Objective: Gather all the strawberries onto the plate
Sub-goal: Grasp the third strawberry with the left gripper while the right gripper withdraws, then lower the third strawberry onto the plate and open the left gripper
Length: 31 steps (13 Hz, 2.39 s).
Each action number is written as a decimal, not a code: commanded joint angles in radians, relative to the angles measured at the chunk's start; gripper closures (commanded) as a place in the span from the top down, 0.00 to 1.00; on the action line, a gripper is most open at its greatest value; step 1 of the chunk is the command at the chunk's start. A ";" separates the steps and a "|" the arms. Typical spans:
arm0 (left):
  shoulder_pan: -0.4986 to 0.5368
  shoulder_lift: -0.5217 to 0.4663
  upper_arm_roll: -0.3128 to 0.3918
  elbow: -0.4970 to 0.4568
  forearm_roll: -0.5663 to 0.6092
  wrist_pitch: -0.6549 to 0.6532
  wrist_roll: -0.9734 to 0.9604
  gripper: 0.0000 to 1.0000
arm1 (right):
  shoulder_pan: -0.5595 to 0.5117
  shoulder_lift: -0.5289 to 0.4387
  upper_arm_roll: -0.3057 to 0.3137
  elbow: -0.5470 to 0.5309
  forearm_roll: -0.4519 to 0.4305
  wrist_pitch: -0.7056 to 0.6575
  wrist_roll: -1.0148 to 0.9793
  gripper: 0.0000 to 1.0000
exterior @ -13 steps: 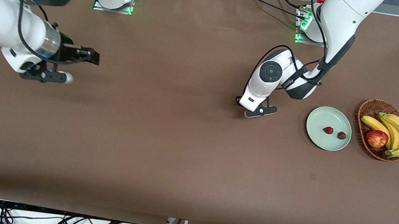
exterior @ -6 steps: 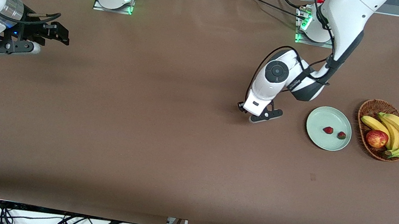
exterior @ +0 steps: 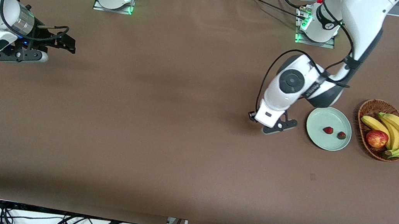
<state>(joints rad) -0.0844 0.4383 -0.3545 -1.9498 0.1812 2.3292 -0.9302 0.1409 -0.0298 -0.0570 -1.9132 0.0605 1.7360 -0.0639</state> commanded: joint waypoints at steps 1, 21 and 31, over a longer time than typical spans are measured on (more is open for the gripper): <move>0.003 -0.064 0.133 0.008 -0.148 -0.076 0.302 0.20 | -0.026 -0.042 0.025 -0.015 -0.013 0.008 0.001 0.99; -0.021 -0.059 0.450 -0.199 -0.324 0.064 0.985 1.00 | -0.049 0.051 0.022 0.204 -0.010 -0.053 0.000 1.00; 0.003 -0.223 0.443 0.175 -0.319 -0.476 1.010 1.00 | -0.049 0.051 0.022 0.204 -0.010 -0.053 0.001 1.00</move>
<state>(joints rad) -0.0912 0.2505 0.0950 -1.8139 -0.1239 1.9308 0.0553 0.1008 0.0154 -0.0429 -1.7316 0.0602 1.7024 -0.0637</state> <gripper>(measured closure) 0.000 0.000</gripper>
